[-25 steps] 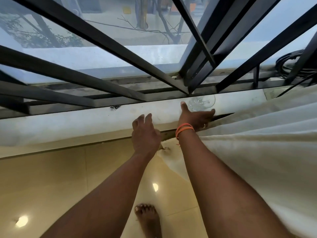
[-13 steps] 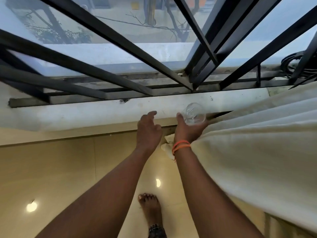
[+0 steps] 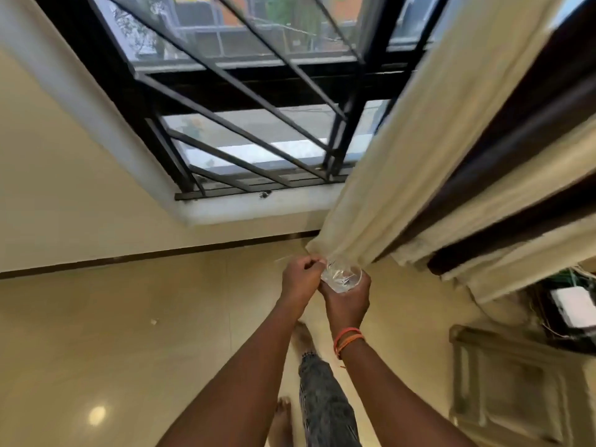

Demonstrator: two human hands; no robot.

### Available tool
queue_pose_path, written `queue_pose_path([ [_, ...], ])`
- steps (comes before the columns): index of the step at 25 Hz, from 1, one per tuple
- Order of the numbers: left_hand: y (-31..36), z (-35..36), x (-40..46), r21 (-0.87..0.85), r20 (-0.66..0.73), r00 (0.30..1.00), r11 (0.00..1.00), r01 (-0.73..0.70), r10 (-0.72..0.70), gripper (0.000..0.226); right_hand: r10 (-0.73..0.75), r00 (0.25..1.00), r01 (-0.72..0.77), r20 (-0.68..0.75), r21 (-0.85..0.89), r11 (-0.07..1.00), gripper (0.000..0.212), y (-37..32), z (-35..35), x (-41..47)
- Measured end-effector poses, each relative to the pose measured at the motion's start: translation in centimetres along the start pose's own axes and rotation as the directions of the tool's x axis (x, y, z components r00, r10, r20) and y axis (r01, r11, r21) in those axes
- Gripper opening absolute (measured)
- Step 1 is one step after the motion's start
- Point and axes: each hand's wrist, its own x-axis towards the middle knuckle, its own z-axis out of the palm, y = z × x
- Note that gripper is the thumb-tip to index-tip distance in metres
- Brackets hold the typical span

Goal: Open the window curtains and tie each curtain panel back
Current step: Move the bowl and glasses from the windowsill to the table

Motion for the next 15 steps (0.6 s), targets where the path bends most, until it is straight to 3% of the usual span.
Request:
queue_pose_path([
  [5, 1.2, 10.6, -10.8, 0.09, 0.252, 0.968, 0.996, -0.013, -0.01, 0.017, -0.011, 0.989, 0.004, -0.146, -0.044, 0.999, 0.08, -0.4, -16.7, -2.7],
  [9, 2.0, 23.9, -15.7, 0.202, 0.429, 0.903, 0.975, -0.091, -0.004, 0.02, -0.01, 0.97, 0.0, -0.245, -0.04, 0.999, 0.098, 1.1, -30.8, -0.1],
  [13, 2.0, 38.8, -18.3, 0.277, 0.536, 0.844, 0.951, -0.14, -0.032, 0.022, -0.01, 0.947, -0.024, -0.32, -0.1, 0.995, 0.074, 3.4, -44.3, 5.3],
  [15, 1.4, 46.9, -19.0, 0.3, 0.595, 0.802, 0.938, -0.172, -0.043, 0.028, -0.011, 0.927, -0.052, -0.375, -0.156, 0.986, 0.077, 5.6, -51.2, 9.0],
])
